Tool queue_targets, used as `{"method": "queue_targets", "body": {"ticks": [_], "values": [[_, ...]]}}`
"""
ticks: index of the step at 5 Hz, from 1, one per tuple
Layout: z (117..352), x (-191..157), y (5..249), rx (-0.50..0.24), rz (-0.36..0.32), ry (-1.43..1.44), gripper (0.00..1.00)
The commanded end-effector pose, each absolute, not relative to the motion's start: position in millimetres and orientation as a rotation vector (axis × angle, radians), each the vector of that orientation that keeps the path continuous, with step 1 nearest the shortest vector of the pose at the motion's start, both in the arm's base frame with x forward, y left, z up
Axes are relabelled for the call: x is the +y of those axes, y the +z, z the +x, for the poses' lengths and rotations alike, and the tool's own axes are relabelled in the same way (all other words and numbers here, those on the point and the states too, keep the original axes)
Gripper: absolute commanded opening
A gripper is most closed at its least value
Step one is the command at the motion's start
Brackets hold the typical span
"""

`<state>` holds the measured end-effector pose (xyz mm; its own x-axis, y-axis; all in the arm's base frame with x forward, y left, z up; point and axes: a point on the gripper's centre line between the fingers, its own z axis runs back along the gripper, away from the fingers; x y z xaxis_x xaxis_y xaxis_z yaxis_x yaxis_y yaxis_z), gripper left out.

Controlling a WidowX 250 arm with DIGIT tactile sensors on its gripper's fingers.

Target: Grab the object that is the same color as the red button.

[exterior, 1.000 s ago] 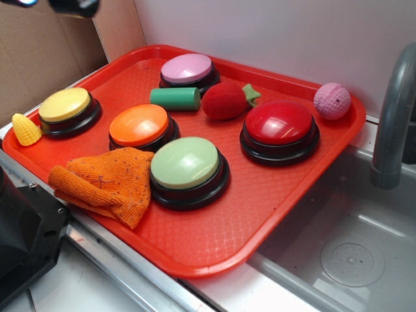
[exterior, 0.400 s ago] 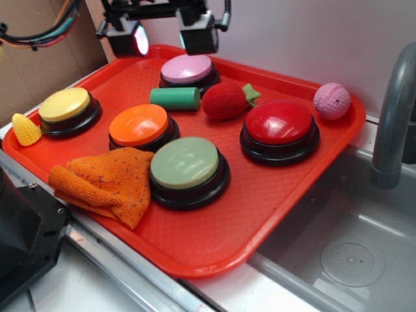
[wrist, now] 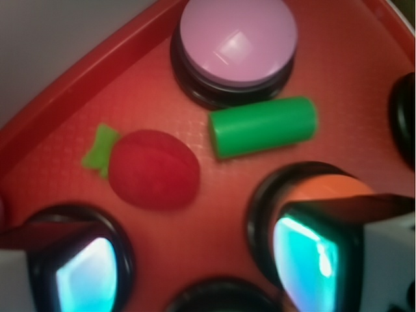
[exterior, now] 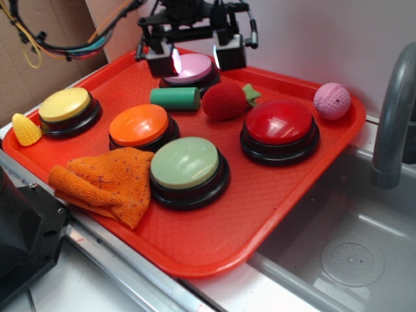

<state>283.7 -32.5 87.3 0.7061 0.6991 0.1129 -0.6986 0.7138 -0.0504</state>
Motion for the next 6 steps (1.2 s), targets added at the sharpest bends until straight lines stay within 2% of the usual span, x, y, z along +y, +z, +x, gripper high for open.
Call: {"method": "queue_targets", "body": {"ticks": [1, 4, 5, 6], "values": [[317, -30, 70, -0.174, -0.013, 0.810, 1.00], [326, -23, 31, -0.104, 0.020, 0.873, 1.00], [324, -24, 33, -0.132, -0.002, 0.895, 0.09], [323, -25, 35, -0.125, -0.026, 0.870, 0.00]]}}
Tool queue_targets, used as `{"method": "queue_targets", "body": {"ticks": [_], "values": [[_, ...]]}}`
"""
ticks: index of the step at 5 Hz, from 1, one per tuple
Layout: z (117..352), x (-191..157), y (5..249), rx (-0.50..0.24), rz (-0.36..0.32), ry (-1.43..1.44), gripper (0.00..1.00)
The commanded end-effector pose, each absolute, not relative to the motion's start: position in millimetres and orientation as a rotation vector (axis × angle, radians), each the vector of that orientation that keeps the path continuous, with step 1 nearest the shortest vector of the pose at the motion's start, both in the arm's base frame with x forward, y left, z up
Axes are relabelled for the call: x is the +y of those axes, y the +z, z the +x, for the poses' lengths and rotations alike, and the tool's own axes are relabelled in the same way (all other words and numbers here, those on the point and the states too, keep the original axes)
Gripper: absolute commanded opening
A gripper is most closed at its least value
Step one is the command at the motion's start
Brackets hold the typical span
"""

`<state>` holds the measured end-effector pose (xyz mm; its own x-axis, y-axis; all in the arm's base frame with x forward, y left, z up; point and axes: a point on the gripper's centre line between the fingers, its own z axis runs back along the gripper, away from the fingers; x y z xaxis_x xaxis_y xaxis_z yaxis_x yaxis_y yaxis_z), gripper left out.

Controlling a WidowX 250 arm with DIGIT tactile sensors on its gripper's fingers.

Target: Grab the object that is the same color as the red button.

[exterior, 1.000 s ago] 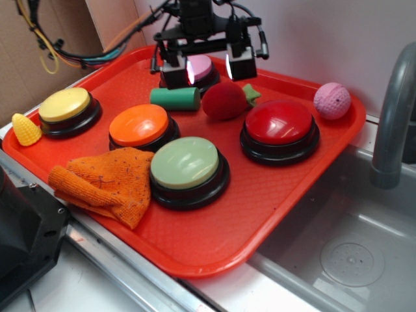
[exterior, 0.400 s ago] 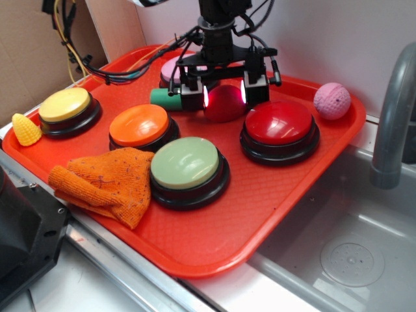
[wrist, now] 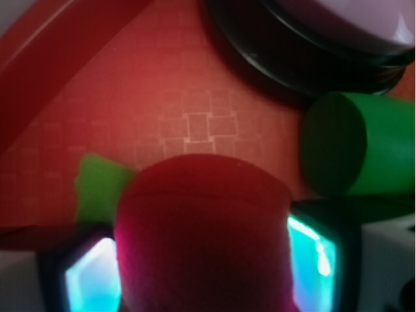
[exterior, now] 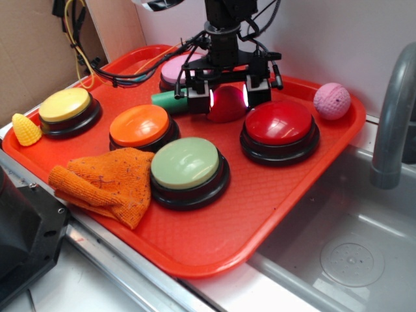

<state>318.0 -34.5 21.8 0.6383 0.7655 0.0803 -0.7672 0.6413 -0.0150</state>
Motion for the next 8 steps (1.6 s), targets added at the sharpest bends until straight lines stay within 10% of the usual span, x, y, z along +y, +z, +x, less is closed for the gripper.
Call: {"method": "queue_targets", "body": {"ticks": [1, 4, 8], "values": [[323, -25, 46, -0.148, -0.028, 0.828, 0.00], [297, -24, 113, -0.155, 0.061, 0.552, 0.00], [184, 7, 154, -0.086, -0.090, 0.221, 0.00]]}}
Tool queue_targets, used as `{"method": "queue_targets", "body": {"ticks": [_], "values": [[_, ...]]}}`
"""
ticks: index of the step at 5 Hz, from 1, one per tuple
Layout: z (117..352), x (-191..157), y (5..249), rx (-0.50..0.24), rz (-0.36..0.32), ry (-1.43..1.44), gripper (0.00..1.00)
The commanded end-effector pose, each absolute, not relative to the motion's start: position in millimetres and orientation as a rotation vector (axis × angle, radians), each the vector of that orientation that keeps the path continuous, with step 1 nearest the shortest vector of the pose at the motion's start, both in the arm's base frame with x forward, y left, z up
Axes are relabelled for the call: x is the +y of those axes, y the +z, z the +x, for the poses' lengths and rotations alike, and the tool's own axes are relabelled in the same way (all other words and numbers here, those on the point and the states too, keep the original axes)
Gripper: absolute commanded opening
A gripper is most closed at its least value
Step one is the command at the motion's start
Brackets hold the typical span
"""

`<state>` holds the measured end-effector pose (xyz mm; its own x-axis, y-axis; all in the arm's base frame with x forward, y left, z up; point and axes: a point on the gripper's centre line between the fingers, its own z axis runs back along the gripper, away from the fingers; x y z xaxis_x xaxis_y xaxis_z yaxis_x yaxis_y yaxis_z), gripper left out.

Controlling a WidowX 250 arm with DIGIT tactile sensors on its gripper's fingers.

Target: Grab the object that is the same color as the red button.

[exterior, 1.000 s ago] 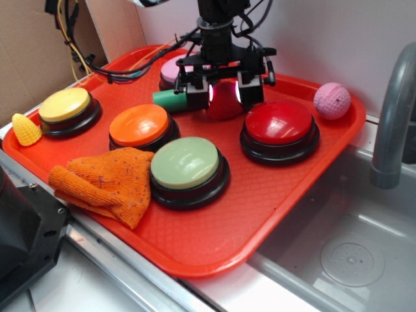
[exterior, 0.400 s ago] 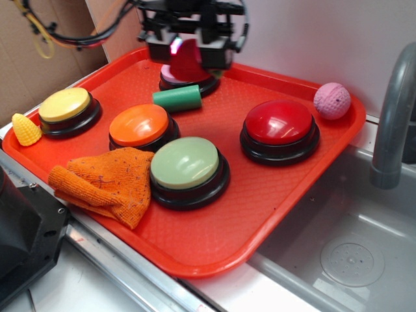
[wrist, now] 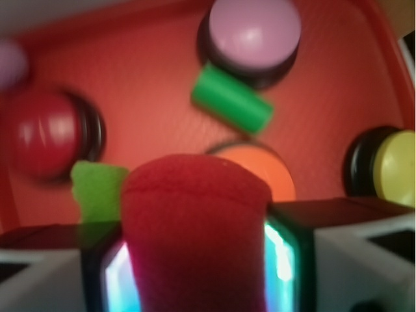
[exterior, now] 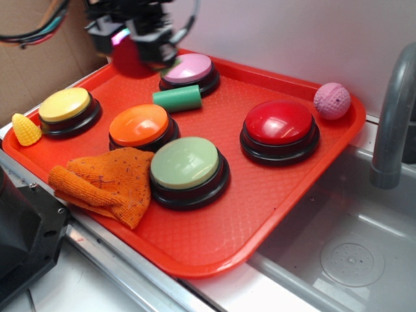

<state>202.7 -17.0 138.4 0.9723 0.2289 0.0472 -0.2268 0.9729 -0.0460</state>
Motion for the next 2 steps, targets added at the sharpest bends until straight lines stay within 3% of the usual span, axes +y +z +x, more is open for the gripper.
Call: {"method": "queue_targets", "body": {"ticks": [1, 2], "values": [[168.2, 13.6, 156.7, -0.092, -0.085, 0.233, 0.00], [162.5, 16.3, 157.7, -0.101, -0.102, 0.229, 0.00]]}}
